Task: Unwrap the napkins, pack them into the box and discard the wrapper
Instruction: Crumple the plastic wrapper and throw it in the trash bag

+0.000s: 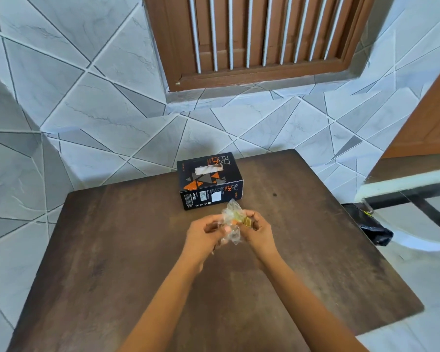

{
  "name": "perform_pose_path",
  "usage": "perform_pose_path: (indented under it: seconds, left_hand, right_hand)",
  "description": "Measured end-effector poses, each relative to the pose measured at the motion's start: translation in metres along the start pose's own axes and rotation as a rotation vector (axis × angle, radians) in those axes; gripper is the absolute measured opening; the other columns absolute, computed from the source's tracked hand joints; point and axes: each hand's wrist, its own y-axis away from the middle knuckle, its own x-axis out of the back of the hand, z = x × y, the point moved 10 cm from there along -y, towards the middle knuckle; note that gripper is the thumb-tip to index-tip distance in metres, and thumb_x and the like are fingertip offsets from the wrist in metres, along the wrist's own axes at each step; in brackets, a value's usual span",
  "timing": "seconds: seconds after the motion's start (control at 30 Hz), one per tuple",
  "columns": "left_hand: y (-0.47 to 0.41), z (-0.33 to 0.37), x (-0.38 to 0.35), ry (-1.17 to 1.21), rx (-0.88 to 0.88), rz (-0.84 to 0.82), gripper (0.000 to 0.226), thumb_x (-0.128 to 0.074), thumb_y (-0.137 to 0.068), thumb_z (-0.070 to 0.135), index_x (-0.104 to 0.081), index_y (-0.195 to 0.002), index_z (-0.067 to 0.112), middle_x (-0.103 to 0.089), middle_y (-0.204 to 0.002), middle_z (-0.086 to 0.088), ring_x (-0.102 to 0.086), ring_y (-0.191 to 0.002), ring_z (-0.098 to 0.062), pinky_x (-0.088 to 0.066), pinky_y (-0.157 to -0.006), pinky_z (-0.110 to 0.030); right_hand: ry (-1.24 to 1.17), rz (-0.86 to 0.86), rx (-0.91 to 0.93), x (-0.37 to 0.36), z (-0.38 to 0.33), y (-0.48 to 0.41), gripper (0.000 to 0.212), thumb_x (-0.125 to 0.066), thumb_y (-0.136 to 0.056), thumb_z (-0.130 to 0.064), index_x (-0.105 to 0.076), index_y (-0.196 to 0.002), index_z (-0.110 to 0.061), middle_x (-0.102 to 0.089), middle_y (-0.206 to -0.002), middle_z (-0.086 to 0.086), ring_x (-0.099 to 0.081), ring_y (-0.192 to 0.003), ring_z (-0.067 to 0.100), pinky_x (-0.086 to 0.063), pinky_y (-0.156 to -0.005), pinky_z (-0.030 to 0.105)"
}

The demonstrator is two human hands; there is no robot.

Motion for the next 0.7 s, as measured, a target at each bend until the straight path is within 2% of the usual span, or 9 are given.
perform_pose_path:
  seconds: [0.1, 0.2, 0.27, 0.37, 0.4, 0.53, 0.63, 0.7]
  left_hand:
    - [-0.012, -0.002, -0.012, -0.018, 0.022, 0.011, 0.025, -0.065, -0.081, 0.001, -0.069, -0.096, 0.020, -0.071, -0.088, -0.001, -0.060, -0.061, -0.003, -0.041, -0.042, -0.008]
    - [-0.022, 0.000, -0.040, -0.035, 0.022, -0.018, 0.025, -0.061, -0.082, -0.003, -0.068, -0.096, 0.017, -0.069, -0.101, -0.007, -0.064, -0.083, -0.013, -0.052, -0.055, -0.010]
    - [-0.025, 0.001, -0.065, -0.057, 0.007, -0.037, 0.025, -0.060, -0.082, -0.004, -0.068, -0.098, 0.014, -0.067, -0.103, -0.007, -0.064, -0.088, -0.014, -0.056, -0.062, -0.015]
    - [-0.024, 0.006, -0.118, -0.117, -0.036, -0.110, 0.032, -0.058, -0.081, 0.000, -0.068, -0.101, 0.023, -0.068, -0.109, 0.001, -0.063, -0.100, -0.014, -0.055, -0.088, -0.032]
    - [-0.021, 0.009, -0.137, -0.133, -0.058, -0.150, 0.034, -0.057, -0.081, 0.004, -0.067, -0.104, 0.026, -0.068, -0.111, 0.005, -0.061, -0.104, -0.011, -0.051, -0.093, -0.033]
    - [-0.008, 0.024, -0.241, -0.132, -0.125, -0.284, 0.044, -0.059, -0.082, 0.007, -0.059, -0.120, 0.029, -0.064, -0.115, 0.014, -0.058, -0.106, 0.001, -0.045, -0.090, -0.020]
    - [-0.009, 0.024, -0.286, -0.174, -0.147, -0.248, 0.044, -0.064, -0.081, 0.011, -0.059, -0.121, 0.028, -0.066, -0.116, 0.009, -0.060, -0.106, -0.005, -0.047, -0.095, -0.028]
    - [-0.009, 0.023, -0.331, -0.227, -0.134, -0.214, 0.038, -0.065, -0.080, 0.013, -0.063, -0.116, 0.026, -0.067, -0.116, 0.004, -0.062, -0.106, -0.009, -0.048, -0.098, -0.033]
  right_hand:
    - [-0.051, -0.031, -0.052, 0.017, 0.004, 0.005, 0.027, -0.060, -0.084, -0.005, -0.061, -0.108, -0.015, -0.068, -0.098, 0.007, -0.064, -0.083, 0.017, -0.055, -0.070, 0.027]
    - [-0.022, 0.003, -0.026, 0.052, -0.003, 0.009, 0.037, -0.063, -0.081, -0.002, -0.059, -0.114, -0.019, -0.067, -0.098, 0.000, -0.061, -0.086, 0.012, -0.052, -0.075, 0.022]
    - [0.000, 0.045, 0.001, 0.081, -0.009, 0.012, 0.041, -0.065, -0.079, -0.001, -0.059, -0.113, -0.022, -0.066, -0.097, -0.003, -0.060, -0.087, 0.011, -0.051, -0.078, 0.023]
    - [-0.013, 0.151, 0.017, 0.135, -0.012, 0.017, 0.043, -0.067, -0.077, -0.001, -0.059, -0.116, -0.019, -0.068, -0.104, 0.005, -0.062, -0.091, 0.013, -0.052, -0.083, 0.028]
    - [-0.011, 0.190, 0.022, 0.154, -0.014, 0.018, 0.044, -0.067, -0.076, -0.001, -0.059, -0.116, -0.018, -0.068, -0.106, 0.006, -0.063, -0.092, 0.014, -0.052, -0.085, 0.029]
    - [-0.003, 0.267, 0.061, 0.249, -0.022, 0.024, 0.042, -0.065, -0.075, -0.003, -0.061, -0.113, -0.022, -0.070, -0.107, 0.006, -0.065, -0.091, 0.010, -0.052, -0.089, 0.029]
    - [-0.019, 0.259, 0.040, 0.297, -0.022, 0.025, 0.039, -0.062, -0.078, -0.004, -0.062, -0.113, -0.020, -0.070, -0.108, 0.008, -0.064, -0.093, 0.012, -0.051, -0.091, 0.031]
    - [-0.038, 0.234, 0.015, 0.344, -0.020, 0.026, 0.035, -0.057, -0.081, -0.003, -0.064, -0.108, -0.026, -0.070, -0.108, 0.006, -0.065, -0.099, 0.018, -0.052, -0.094, 0.037]
